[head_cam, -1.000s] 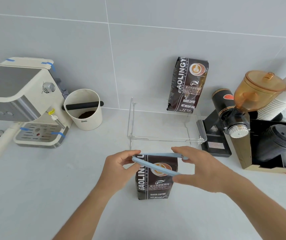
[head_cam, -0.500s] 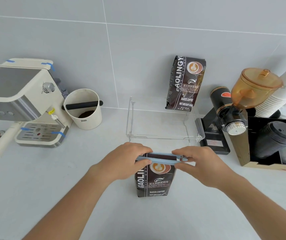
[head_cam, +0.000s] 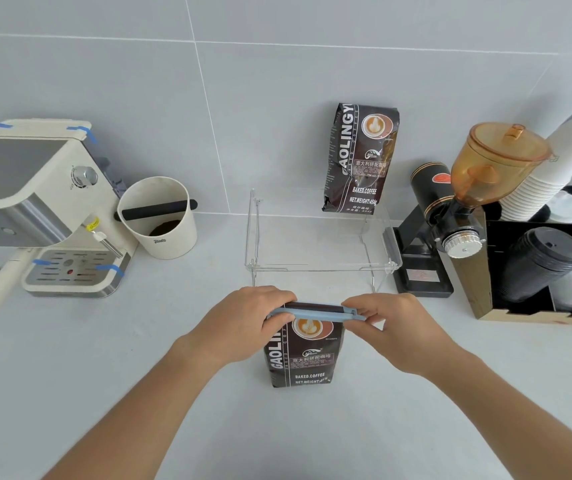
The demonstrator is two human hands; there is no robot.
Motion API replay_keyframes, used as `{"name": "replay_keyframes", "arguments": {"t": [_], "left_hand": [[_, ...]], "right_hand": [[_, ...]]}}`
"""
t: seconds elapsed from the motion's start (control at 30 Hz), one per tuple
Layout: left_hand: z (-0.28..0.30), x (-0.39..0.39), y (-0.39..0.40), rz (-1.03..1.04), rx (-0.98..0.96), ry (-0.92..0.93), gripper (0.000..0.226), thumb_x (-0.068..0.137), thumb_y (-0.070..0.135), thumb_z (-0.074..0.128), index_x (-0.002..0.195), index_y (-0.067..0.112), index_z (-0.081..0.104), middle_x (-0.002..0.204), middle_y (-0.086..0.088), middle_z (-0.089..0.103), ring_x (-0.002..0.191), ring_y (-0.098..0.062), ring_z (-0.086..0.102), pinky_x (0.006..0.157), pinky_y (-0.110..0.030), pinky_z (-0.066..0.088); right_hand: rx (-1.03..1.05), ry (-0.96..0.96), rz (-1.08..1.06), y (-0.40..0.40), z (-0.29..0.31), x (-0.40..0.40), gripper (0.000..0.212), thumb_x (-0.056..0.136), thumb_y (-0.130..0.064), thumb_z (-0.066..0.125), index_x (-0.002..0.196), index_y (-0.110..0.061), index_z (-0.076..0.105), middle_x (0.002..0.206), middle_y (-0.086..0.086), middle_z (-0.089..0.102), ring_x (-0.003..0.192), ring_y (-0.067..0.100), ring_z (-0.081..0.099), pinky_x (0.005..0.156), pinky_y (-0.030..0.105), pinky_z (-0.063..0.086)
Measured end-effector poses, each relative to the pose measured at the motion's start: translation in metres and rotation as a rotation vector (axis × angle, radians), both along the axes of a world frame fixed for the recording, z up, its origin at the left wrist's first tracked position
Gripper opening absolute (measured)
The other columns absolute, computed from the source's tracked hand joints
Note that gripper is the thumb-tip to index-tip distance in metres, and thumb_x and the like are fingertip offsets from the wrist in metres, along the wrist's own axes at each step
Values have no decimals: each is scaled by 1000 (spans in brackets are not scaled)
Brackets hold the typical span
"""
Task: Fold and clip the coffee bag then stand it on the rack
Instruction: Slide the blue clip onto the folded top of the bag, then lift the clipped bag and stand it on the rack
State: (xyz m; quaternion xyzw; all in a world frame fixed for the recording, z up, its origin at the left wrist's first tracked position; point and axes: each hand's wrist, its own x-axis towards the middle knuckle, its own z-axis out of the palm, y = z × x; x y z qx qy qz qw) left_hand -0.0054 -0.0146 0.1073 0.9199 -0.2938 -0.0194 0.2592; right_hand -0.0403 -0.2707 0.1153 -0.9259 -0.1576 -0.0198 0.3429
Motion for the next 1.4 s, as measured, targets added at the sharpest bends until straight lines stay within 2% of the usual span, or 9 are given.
{"name": "replay_keyframes", "arguments": {"t": [0.07,0.23,0.4,0.57,0.67,0.8,1.0,1.07,1.4], "left_hand": [[-1,-1,0,5,-10,-10,20,95,31,53,112,24,63,97,3,71,86,-19,61,69,-27,43],[-2,-1,-1,14,-31,-15,19,95,30,54,110,24,64,93,4,70,81,-17,60,65,-23,39],[-4,-2,-1,12,-55,-13,18,94,31,54,107,24,64,89,3,70,77,-17,59,64,-29,45],[-7,0,2,36,-90,27,21,92,34,56,110,26,65,93,4,71,82,-15,62,68,-30,50],[-12,1,4,104,-169,108,27,88,37,62,113,27,67,98,12,72,88,-3,61,67,-11,45],[-21,-4,9,244,-424,259,31,78,32,76,108,39,69,99,28,67,96,15,60,66,-3,44],[-44,-11,14,321,-740,530,50,70,5,82,105,38,69,107,3,76,103,-10,70,93,-21,52],[-53,-17,16,304,-784,580,49,70,1,81,106,32,69,111,6,76,106,-12,69,93,-18,50],[-95,-39,12,347,-740,712,63,65,7,82,116,38,61,120,13,69,109,-13,66,92,-30,54]], "right_hand": [[0,-14,-24,1,-2,0,13,81,-17,75,94,-19,75,72,-9,72,72,12,66,62,16,53],[-10,-78,-47,5,-5,-4,9,81,-13,74,89,-17,74,67,-3,72,61,14,62,56,25,53],[8,-110,-46,5,-9,-5,11,79,-9,75,87,-16,74,65,-2,71,62,17,61,52,5,38],[71,-68,-45,5,-11,-2,17,80,-8,73,88,-22,71,68,-5,69,69,15,62,53,4,40],[175,-21,-61,5,-11,-1,24,79,-5,73,93,-25,68,84,-13,68,67,10,63,54,2,41],[265,113,-129,2,-21,1,26,77,-8,77,98,-23,75,82,-18,71,74,0,63,60,4,45],[308,471,-124,2,-46,10,51,77,-21,77,121,-39,62,109,-13,68,97,5,65,78,23,56],[334,518,-92,6,-54,11,44,77,-20,75,117,-35,64,111,-8,72,107,12,64,86,35,57],[392,550,-121,15,-89,-3,54,71,-13,81,105,-49,61,110,-16,72,105,11,66,85,33,58]]}}
